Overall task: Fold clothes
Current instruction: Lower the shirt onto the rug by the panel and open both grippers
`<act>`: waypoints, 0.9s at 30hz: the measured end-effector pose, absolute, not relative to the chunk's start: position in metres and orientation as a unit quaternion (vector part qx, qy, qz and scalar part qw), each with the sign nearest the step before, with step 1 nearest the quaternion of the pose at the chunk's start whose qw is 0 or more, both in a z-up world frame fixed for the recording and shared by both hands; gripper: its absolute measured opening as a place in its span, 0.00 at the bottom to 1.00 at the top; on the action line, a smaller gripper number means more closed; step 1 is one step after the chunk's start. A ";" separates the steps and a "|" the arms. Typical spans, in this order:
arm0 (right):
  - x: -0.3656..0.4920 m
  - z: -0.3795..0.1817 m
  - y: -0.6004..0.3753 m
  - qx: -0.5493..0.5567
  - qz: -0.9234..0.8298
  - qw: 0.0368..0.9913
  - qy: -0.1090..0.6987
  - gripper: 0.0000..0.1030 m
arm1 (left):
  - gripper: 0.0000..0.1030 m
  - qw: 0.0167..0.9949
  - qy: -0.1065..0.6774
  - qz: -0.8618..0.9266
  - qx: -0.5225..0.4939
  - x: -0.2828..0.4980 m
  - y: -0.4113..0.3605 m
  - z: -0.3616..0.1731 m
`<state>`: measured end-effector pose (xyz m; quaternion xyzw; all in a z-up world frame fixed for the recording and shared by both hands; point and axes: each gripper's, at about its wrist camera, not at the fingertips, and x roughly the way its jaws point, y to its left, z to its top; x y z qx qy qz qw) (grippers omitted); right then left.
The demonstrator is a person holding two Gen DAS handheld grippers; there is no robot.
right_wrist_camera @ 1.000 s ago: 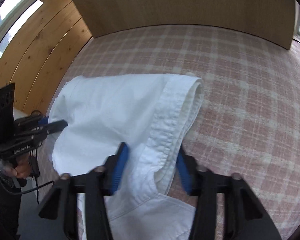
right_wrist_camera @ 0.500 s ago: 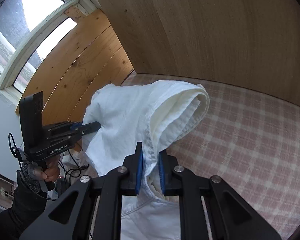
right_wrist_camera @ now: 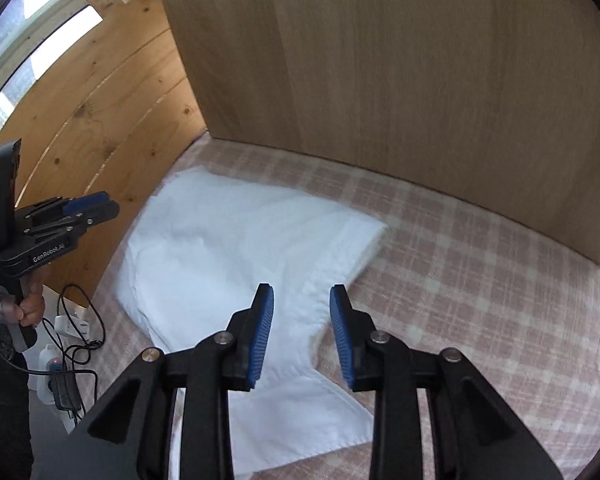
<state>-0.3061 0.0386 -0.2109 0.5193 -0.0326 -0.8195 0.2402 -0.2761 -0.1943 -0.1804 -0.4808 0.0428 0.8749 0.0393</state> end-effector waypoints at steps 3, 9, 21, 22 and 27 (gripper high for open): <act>-0.310 -0.199 0.028 0.492 -0.834 0.249 -0.017 0.28 | 0.30 0.064 0.046 0.877 -0.474 -0.292 -0.177 -0.183; -0.324 -0.218 0.007 0.500 -0.824 0.265 -0.006 0.28 | 0.39 0.057 0.036 0.852 -0.518 -0.328 -0.175 -0.235; -0.278 -0.213 0.014 0.519 -0.800 0.301 0.023 0.28 | 0.37 0.096 0.006 0.877 -0.471 -0.273 -0.193 -0.181; -0.272 -0.215 0.013 0.524 -0.795 0.304 0.027 0.28 | 0.37 0.102 -0.001 0.871 -0.480 -0.274 -0.192 -0.188; -0.241 -0.226 0.006 0.545 -0.774 0.318 0.046 0.28 | 0.37 0.067 0.040 0.832 -0.550 -0.265 -0.186 -0.239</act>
